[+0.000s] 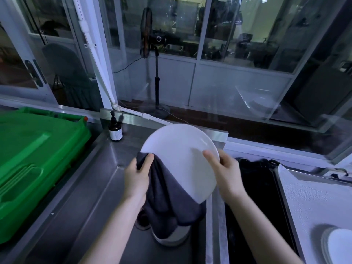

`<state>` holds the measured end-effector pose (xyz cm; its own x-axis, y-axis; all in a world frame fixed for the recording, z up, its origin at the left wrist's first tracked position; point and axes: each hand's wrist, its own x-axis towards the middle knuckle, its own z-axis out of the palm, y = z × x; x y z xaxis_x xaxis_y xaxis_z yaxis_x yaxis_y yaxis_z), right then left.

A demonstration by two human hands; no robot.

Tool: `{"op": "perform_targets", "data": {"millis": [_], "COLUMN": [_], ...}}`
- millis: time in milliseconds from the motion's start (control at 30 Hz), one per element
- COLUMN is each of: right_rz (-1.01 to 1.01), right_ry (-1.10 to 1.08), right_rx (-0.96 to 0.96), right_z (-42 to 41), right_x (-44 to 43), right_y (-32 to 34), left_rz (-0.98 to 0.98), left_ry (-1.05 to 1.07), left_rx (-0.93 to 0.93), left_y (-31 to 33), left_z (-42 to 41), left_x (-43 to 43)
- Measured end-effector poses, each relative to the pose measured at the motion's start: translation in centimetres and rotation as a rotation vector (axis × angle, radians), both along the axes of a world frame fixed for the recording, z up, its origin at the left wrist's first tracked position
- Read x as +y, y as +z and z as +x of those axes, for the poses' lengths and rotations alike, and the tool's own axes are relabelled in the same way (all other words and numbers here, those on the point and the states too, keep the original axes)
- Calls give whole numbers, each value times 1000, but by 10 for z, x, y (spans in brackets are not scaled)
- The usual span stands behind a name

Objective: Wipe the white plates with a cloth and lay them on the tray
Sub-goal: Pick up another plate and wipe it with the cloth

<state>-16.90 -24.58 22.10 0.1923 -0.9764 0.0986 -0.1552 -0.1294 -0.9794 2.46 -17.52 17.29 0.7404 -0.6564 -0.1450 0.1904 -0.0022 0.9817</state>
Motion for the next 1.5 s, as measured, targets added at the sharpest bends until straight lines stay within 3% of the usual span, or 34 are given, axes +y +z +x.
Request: {"op": "perform_targets", "data": {"millis": [167,267,367,500,600,667,767,867,933,1000,1067,1267,1367,1500], "right_rz": [-59,-132,-66,204,358,305,-22,-574,-985,-1161,-1241,-1412,-1379,-1168], "right_ry": [428,491,388,-36,-276,-188,19,73,239,434,510,527,522,488], "right_rx": [397,512,319,-185,-340,-269,78,492,719,926,1023,955,942,840], "right_z": [-7,0,-6,10,34,28,-1,-27,-37,-39,-31,-18,-13,-5], "right_x": [-30,-27,-25,-9,8,8,2,6,10,11,12,16,21,31], "right_y": [40,35,30,5,-19,-23,-22,-24,-24,-26,-26,-16,-13,-12], "left_rz": [-10,-35,-19,-11,8,-22,-48,-61,-63,-50,-29,16,45,4], "left_ry": [-312,-488,-371,-1,92,94,78,50,25,2,-24,-121,-154,-137], "left_rx": [-640,-721,-601,20,320,334,261,160,100,70,65,129,237,427], "left_y": [32,41,31,-6,-21,-21,-13,-5,1,4,8,13,14,18], "left_z": [7,4,7,-13,-24,-16,2,18,25,27,26,32,37,33], "left_x": [-9,-11,-6,1,-3,-5,-7,-9,-11,-14,-16,-18,-18,-9]}}
